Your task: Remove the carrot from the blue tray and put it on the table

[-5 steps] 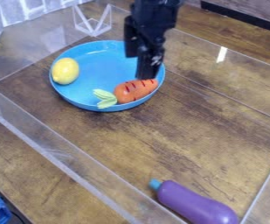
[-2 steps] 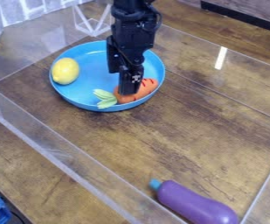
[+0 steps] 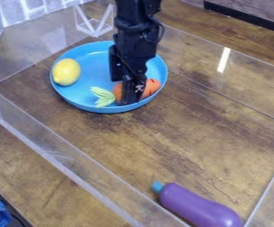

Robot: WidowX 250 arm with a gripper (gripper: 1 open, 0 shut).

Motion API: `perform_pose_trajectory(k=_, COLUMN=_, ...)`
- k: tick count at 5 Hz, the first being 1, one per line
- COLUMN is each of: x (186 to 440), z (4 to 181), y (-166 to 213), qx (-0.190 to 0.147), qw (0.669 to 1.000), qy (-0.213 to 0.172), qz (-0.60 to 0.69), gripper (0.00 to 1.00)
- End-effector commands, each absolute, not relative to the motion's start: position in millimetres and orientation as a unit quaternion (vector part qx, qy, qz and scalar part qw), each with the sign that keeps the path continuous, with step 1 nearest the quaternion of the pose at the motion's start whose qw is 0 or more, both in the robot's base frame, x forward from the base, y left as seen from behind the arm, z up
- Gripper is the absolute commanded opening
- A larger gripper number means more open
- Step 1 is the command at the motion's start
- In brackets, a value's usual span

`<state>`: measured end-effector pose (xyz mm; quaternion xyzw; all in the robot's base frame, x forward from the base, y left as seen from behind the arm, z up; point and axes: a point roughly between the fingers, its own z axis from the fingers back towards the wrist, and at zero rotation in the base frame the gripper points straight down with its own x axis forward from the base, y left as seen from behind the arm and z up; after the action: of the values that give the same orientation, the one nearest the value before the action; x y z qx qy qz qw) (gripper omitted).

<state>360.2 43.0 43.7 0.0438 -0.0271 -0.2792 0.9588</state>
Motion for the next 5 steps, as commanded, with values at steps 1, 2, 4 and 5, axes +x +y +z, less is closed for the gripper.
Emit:
perform_pose_trajectory(k=1, x=369, z=69.0, y=52, qx=0.054, qw=0.962, qy=-0.051, qz=-0.263, gripper=0.0)
perform_pose_trajectory(k=2, x=369, z=70.1, y=54, qx=0.06, qw=0.966, qy=-0.048, qz=-0.248, gripper=0.0)
perform_pose_trajectory(k=4, x=356, z=55.3, y=71, qx=0.063, qw=0.974, qy=-0.05, qz=-0.214, gripper=0.0)
perform_pose_trajectory(k=5, x=351, z=50.1, y=79, qx=0.066, qw=0.977, qy=-0.05, qz=-0.197, gripper=0.0)
